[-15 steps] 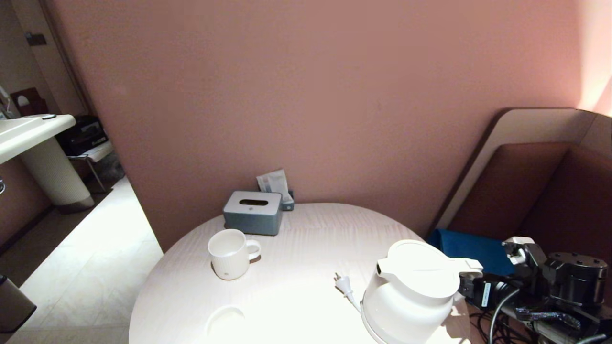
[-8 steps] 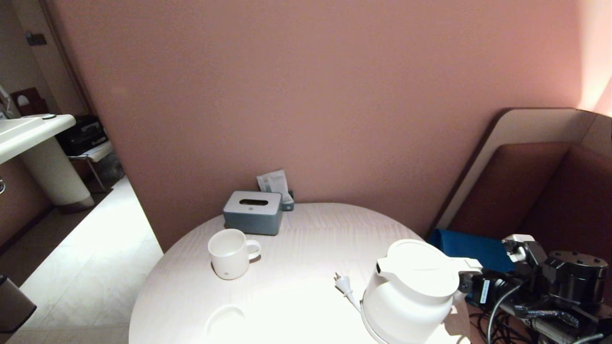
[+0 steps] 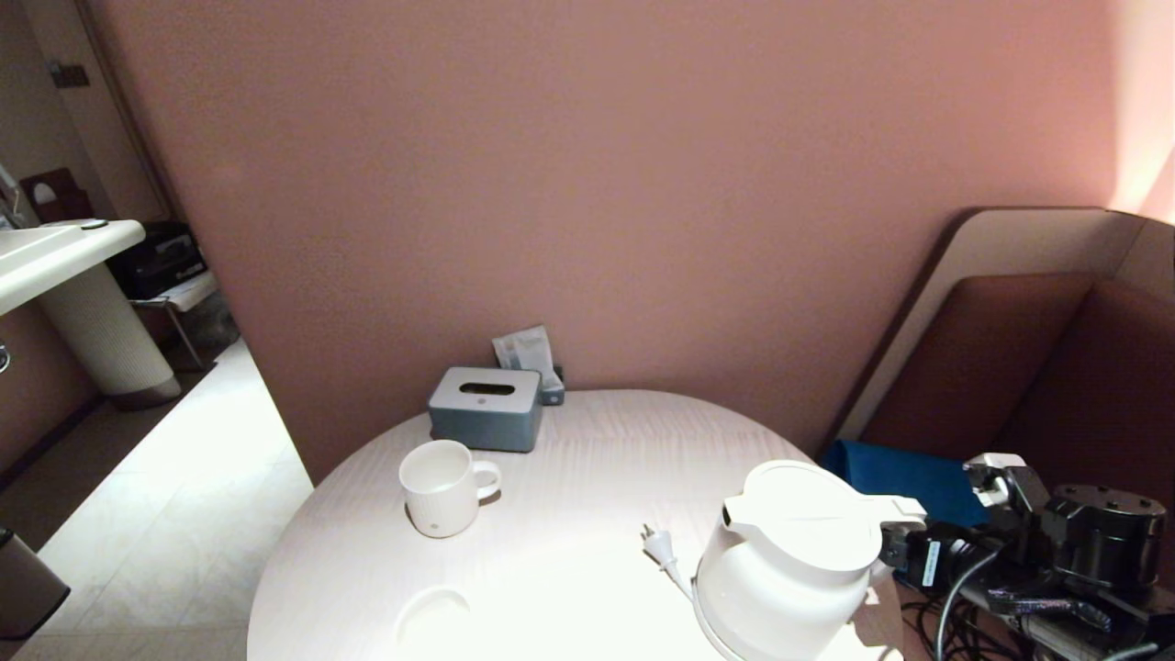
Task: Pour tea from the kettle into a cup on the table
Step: Pick up the kettle
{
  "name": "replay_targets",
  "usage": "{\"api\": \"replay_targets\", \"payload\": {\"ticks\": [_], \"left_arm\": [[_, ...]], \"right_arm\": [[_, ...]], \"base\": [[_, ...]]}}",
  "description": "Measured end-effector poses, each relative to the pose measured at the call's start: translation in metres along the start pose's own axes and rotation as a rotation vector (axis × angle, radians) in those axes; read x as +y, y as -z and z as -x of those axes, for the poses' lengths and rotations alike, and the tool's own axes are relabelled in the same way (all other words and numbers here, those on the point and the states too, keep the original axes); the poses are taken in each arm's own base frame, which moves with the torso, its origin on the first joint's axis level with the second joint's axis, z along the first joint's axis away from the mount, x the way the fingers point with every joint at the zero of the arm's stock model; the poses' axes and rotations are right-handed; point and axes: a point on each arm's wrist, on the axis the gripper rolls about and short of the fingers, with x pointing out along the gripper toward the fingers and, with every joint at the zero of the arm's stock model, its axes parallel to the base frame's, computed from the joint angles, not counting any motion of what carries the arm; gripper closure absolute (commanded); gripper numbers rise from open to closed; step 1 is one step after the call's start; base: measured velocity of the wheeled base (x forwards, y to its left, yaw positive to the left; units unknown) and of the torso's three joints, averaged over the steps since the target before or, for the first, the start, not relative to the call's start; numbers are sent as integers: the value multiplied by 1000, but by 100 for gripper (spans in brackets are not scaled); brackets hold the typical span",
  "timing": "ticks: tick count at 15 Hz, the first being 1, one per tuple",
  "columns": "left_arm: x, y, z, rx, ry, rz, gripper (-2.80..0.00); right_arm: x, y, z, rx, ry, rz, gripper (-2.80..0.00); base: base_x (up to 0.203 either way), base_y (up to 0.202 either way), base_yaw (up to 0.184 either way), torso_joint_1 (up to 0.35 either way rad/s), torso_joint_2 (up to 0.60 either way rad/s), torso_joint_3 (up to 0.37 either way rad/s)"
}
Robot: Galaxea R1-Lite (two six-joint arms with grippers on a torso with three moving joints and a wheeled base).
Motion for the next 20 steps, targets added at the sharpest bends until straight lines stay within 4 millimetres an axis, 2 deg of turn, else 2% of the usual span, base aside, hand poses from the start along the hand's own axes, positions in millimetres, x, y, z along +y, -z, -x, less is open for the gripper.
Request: {"api": "replay_targets", "payload": {"ticks": [20], "left_arm": [[0, 0, 0, 0, 0, 0, 0]], "right_arm": [[-1, 3, -3, 6, -1, 2, -280]], "base": [[0, 0, 0, 0, 0, 0]]}}
